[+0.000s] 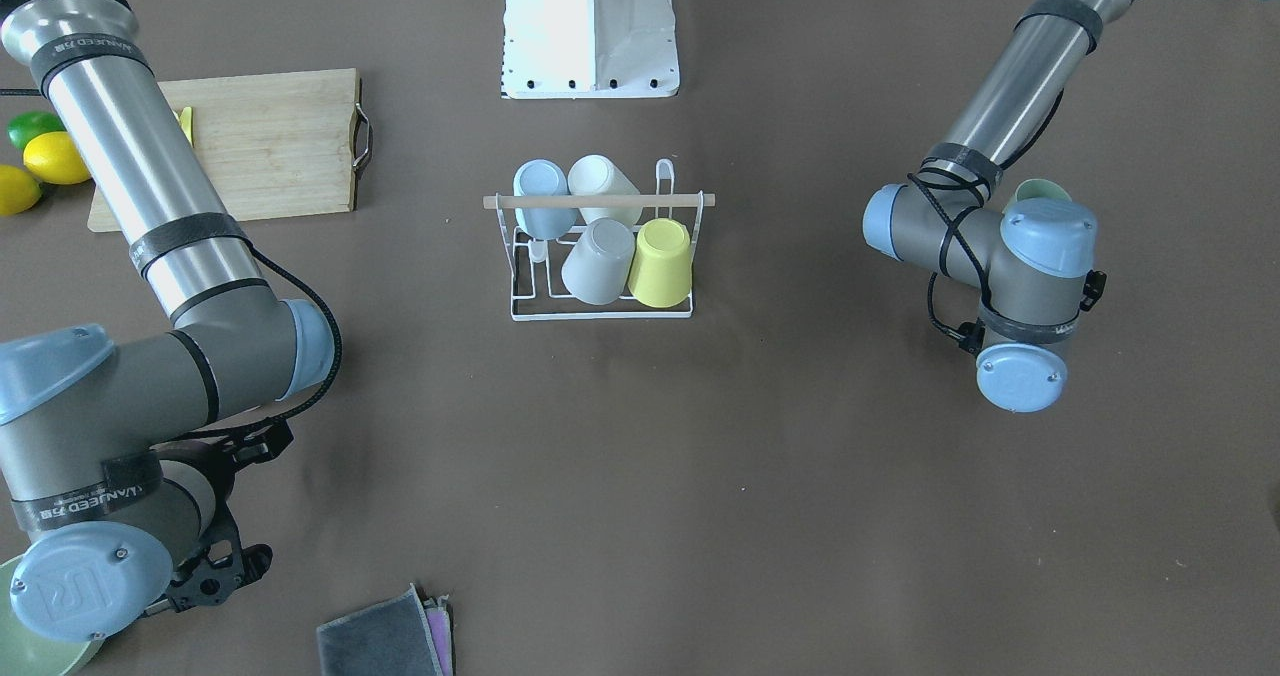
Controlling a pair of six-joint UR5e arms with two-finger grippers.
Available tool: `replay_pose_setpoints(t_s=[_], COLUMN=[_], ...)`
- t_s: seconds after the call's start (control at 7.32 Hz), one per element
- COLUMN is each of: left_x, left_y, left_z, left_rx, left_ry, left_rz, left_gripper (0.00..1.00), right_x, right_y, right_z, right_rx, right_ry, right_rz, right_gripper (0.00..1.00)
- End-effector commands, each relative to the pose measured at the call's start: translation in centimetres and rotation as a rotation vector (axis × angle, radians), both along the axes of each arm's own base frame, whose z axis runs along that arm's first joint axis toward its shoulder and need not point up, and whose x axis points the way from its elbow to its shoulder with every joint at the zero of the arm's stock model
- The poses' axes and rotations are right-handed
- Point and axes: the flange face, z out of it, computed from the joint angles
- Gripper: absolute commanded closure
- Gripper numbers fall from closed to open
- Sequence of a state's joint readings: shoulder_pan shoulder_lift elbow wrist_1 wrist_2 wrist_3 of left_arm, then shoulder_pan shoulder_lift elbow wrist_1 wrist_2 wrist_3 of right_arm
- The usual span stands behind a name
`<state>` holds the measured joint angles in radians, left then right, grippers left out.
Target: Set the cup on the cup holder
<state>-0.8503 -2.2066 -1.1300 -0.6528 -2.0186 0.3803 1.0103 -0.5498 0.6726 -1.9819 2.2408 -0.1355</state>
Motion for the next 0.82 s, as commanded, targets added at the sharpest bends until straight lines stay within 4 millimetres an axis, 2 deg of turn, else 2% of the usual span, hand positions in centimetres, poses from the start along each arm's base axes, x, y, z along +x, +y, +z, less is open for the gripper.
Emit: replay_pose_setpoints(t_s=[0.0,0.27,0.41,0.68], left_x=[0.8,0.8,1.5,1.5], left_y=[0.5,0.9,1.5,2.1], left_z=[-0.1,0.5,0.6,1.1], left_rx=[-0.02,-0.017,-0.019,-0.027], left_ry=[0.022,0.005,0.0,-0.004], left_rz=[-0.02,0.004,0.016,0.022], left_gripper=[0.02,0.02,0.02,0.02], right_x=[-0.5,-1.5,-1.8,-3.2], right_y=[0.1,0.3,0.1,0.6], right_z=[1.6,2.7,2.2,2.1], right_rx=[-0.012,-0.05,-0.055,-0.065], right_ry=[0.027,0.038,0.037,0.038], right_rz=[-0.047,-0.076,-0.076,-0.095], right_gripper=[0.0,0.0,0.0,0.0])
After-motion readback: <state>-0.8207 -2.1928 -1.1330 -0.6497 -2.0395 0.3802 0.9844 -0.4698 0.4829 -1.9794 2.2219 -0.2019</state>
